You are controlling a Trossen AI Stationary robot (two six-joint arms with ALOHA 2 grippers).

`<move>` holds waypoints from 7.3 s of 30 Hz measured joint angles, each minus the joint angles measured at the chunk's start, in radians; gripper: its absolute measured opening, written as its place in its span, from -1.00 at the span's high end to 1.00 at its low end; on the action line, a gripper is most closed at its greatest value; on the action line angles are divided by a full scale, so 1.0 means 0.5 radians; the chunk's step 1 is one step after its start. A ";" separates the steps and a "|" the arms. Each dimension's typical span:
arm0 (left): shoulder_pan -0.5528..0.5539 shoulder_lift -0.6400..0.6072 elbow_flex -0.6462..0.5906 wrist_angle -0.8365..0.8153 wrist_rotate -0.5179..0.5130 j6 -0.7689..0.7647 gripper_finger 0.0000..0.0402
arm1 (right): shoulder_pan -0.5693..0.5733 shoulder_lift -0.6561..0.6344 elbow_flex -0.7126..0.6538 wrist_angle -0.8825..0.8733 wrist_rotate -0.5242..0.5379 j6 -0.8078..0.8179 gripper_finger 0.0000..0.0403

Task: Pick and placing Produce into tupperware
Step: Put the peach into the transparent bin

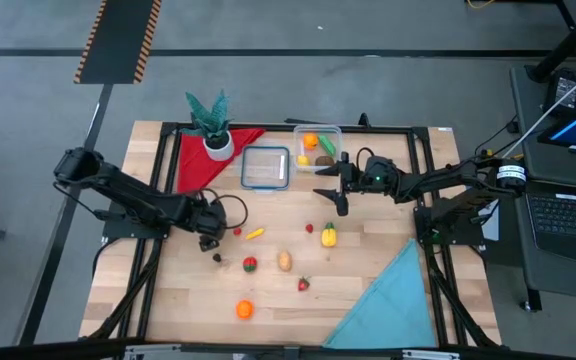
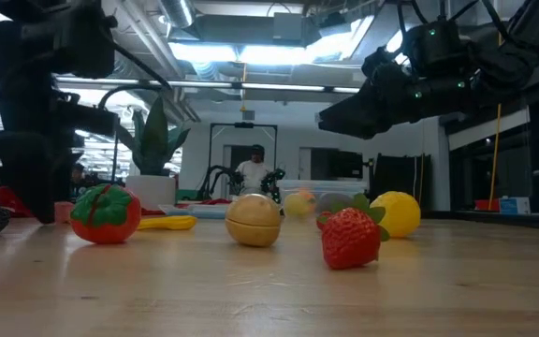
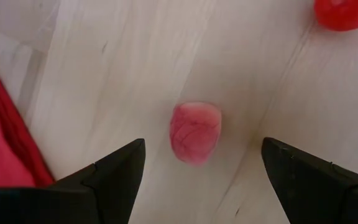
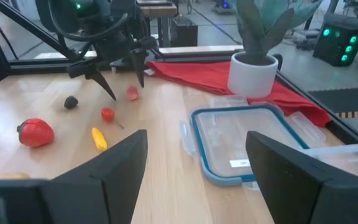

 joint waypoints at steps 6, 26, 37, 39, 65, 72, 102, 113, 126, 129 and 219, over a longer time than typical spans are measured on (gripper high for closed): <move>-0.002 0.076 0.006 0.032 0.002 0.000 -0.56 | 0.000 0.001 0.000 -0.008 0.000 0.000 -0.36; -0.002 0.076 0.000 0.111 0.078 -0.053 0.05 | 0.000 0.001 0.000 -0.007 0.000 0.003 -0.36; -0.002 0.078 -0.002 0.182 0.076 -0.052 0.38 | 0.000 0.001 0.000 -0.007 0.000 0.003 -0.36; -0.002 0.079 -0.005 0.204 0.065 -0.043 0.42 | 0.000 0.001 0.000 -0.007 0.000 0.004 -0.36; 0.003 0.050 -0.004 0.402 -0.003 0.029 0.95 | 0.000 0.001 0.000 -0.005 0.000 -0.010 -0.36; 0.065 -0.114 -0.004 0.666 -0.218 0.225 0.95 | 0.000 0.001 0.000 0.137 -0.001 -0.011 -0.36; 0.928 0.318 0.000 2.984 0.858 1.379 0.96 | 0.078 0.002 0.138 0.162 -0.263 -0.127 -0.36; 0.953 0.446 -0.001 3.217 0.981 1.380 0.96 | 0.151 0.042 0.285 0.098 -0.261 -0.170 -0.36; 0.924 0.446 -0.001 3.269 1.006 1.381 0.96 | 0.197 0.403 0.645 0.086 -0.261 -0.211 -0.36; 0.923 0.446 -0.001 3.269 1.023 1.382 0.96 | 0.197 0.470 0.704 0.080 -0.261 -0.210 -0.36; 0.925 0.444 -0.002 3.220 1.081 1.365 0.71 | 0.197 0.526 0.759 0.041 -0.265 -0.170 0.68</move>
